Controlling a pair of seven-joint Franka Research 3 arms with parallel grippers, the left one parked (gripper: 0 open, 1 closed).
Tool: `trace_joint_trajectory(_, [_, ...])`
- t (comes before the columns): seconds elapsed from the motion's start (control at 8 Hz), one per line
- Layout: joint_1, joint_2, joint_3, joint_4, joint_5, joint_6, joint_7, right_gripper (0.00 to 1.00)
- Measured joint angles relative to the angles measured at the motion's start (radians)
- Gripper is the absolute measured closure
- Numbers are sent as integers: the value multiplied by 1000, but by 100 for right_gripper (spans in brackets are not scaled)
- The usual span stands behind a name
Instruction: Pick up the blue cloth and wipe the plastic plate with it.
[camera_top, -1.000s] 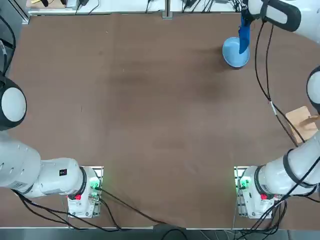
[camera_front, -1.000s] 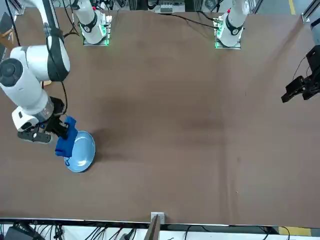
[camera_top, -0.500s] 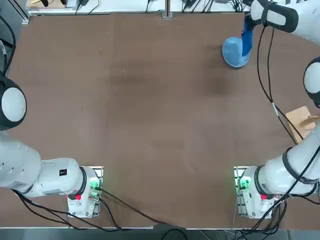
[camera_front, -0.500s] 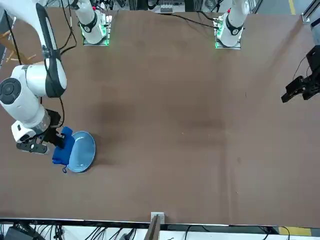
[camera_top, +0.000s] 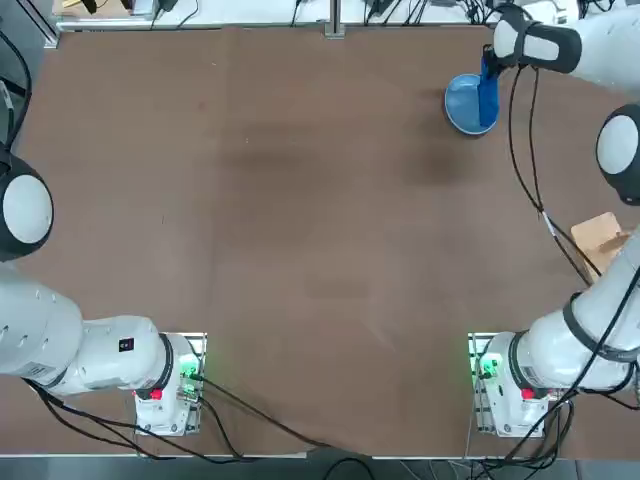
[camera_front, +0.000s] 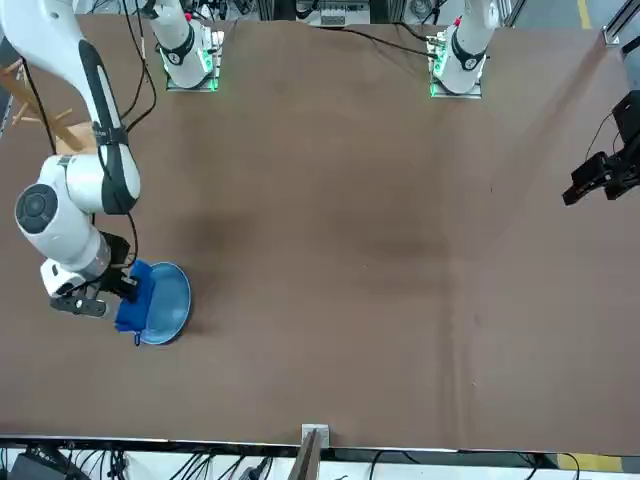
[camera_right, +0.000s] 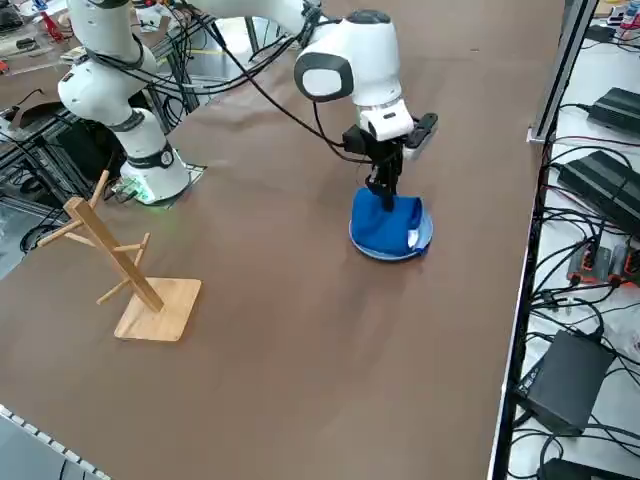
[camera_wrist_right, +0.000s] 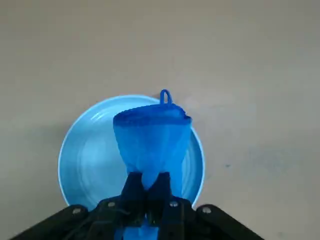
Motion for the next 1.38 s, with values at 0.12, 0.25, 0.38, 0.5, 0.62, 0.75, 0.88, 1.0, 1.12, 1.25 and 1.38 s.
trace_joint_trajectory(0.12, [-1, 0, 0, -8, 6, -3, 0, 96])
trace_joint_trajectory(0.25, [-4, -1, 0, -14, 12, -3, 0, 96])
trace_joint_trajectory(0.38, [-9, -2, 0, -20, 16, -3, 0, 96])
trace_joint_trajectory(0.5, [-11, 0, 0, -25, 20, 6, 0, 96])
trace_joint_trajectory(0.62, [-12, 9, 0, -32, 24, 28, 0, 96])
trace_joint_trajectory(0.75, [-12, 27, 1, -36, 25, 52, 0, 96])
trace_joint_trajectory(0.88, [-12, 44, 1, -36, 25, 68, 0, 96])
trace_joint_trajectory(1.0, [-12, 55, 1, -36, 25, 77, 0, 96])
trace_joint_trajectory(1.12, [-13, 57, 1, -35, 25, 79, 0, 96])
trace_joint_trajectory(1.25, [-15, 58, 1, -35, 25, 79, -2, 96])
trace_joint_trajectory(1.38, [-18, 60, 1, -35, 25, 79, -2, 96])
